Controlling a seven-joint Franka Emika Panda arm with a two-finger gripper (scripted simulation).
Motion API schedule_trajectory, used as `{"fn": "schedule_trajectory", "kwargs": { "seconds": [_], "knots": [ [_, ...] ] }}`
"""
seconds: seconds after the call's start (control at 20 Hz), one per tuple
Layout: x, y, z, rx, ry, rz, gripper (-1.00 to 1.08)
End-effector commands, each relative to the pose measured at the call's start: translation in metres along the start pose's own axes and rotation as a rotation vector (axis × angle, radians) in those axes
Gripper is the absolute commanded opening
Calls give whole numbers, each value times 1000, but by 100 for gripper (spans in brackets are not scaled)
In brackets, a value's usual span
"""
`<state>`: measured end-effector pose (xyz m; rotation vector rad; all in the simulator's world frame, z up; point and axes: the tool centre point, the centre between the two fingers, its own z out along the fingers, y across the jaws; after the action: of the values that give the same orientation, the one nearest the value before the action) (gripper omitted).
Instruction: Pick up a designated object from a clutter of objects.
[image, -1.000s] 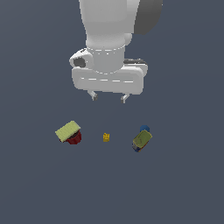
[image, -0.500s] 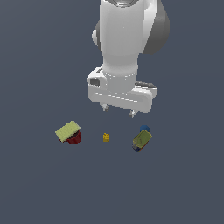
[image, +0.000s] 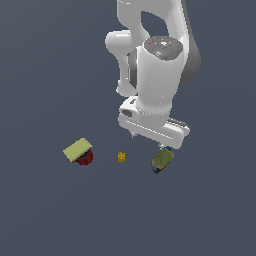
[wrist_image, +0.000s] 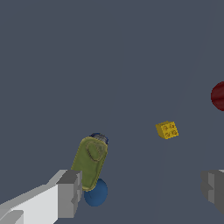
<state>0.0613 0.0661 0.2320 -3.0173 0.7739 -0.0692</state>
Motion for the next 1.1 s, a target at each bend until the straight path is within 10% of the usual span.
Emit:
{"fn": "schedule_trajectory", "kwargs": {
  "seconds": [0.0,1.05],
  "knots": [
    [-5,-10,16,-5,-4,45,100],
    [-50,-64,118,-40,-29,325,100]
  ]
}}
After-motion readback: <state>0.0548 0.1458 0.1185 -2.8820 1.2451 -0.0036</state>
